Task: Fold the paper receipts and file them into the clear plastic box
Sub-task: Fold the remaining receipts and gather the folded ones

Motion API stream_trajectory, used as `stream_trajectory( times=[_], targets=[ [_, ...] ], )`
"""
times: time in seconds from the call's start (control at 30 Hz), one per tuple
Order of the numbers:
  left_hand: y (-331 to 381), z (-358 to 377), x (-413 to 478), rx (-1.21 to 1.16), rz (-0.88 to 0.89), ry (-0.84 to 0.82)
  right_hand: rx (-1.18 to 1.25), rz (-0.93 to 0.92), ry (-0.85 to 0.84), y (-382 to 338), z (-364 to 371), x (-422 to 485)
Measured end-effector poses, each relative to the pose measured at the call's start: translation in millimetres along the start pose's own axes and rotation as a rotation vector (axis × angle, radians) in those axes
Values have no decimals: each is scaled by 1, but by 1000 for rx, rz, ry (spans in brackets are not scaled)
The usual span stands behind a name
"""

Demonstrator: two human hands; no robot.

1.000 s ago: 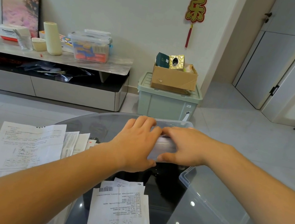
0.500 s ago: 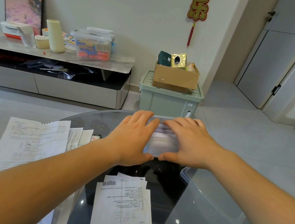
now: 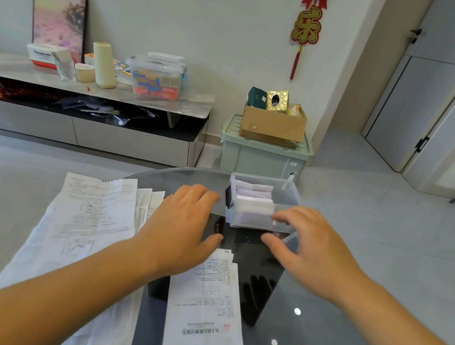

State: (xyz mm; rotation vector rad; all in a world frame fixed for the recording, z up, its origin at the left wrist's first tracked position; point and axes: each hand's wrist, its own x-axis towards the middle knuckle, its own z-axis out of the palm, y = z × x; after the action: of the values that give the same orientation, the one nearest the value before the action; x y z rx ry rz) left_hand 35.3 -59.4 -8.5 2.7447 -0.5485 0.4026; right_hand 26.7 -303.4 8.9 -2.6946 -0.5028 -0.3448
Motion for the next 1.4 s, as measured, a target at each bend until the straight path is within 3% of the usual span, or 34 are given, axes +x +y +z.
stream_trajectory(
  times=[0.23,0.37,0.57,0.97,1.2,1.4],
  targets=[
    [22,-14,-94,-40,18,-311,126,5,-381,-60,3,-78],
    [27,-13,-123,11,114,-415,150,-11,-486,-78,12,-102],
    [23,-11,-130,6,107,-393,165,81,-455,-79,30,-125],
    [18,-10,-140,25,157,-350,145,15,-297,-73,40,-132],
    [27,-22,-163,-61,198,-314,151,-72,-272,-79,39,-142],
    [29,-27,-186,-283,122,-328,326,67,-296,-79,39,-162]
  ],
)
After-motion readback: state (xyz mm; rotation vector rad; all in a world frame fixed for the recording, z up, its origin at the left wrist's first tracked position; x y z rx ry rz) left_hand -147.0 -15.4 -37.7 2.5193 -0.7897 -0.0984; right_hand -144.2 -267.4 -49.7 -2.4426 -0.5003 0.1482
